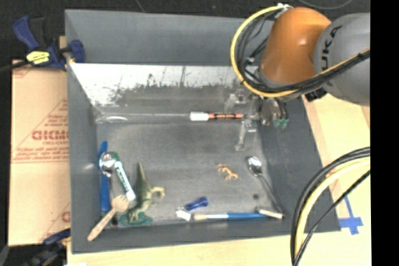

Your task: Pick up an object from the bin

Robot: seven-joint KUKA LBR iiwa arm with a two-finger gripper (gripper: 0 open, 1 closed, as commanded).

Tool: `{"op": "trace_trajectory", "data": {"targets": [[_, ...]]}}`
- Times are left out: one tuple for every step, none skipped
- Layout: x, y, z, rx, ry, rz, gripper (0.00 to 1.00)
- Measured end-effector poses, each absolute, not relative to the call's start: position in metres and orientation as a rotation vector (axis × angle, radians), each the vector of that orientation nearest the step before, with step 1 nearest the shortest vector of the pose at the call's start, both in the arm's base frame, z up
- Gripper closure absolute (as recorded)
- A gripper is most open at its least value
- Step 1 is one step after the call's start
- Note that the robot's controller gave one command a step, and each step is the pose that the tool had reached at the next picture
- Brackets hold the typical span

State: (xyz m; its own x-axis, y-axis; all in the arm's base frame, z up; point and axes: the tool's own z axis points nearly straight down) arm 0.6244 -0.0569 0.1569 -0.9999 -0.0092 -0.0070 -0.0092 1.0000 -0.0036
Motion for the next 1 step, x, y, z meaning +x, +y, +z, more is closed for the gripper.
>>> {"op": "trace_trajectory", "data": {"targets": [[0.6389, -0.0946, 0.101, -0.324, 3.115, -0.007, 1.0]]}}
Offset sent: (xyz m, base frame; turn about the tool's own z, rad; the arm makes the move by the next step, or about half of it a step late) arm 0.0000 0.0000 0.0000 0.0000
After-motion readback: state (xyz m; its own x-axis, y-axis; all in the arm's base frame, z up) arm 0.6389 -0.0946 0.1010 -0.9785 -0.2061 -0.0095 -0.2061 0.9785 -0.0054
